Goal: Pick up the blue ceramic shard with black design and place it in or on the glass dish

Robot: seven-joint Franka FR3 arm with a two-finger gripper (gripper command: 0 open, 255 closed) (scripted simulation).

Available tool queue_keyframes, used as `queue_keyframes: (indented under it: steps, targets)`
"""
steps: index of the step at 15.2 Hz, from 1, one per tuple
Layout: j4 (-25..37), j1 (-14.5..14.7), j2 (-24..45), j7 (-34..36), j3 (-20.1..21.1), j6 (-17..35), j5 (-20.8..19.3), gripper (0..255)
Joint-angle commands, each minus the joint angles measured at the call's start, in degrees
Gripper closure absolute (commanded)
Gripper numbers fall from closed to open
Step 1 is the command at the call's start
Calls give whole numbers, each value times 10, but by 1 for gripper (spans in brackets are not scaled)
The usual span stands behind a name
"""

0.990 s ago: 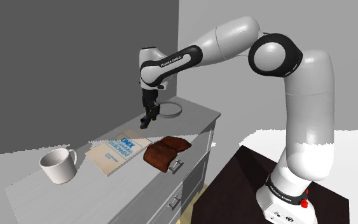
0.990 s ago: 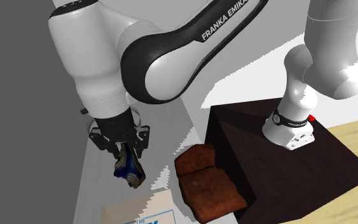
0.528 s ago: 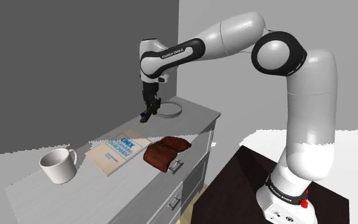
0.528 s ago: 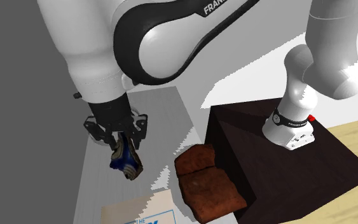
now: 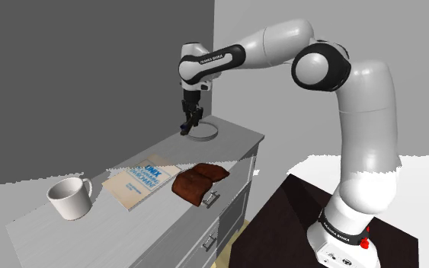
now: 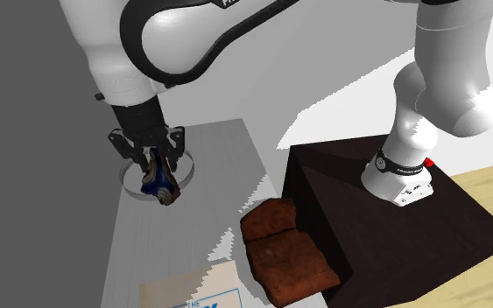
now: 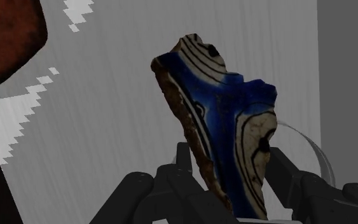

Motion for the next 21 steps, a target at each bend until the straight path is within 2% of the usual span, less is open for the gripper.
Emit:
queue_keyframes:
  steps: [1, 7, 21]
  targets:
    - [18, -17, 10, -25, -7, -9, 2, 255]
    - [125, -63, 76, -92, -25, -53, 4, 255]
    - [61, -64, 103, -93, -27, 39, 2, 255]
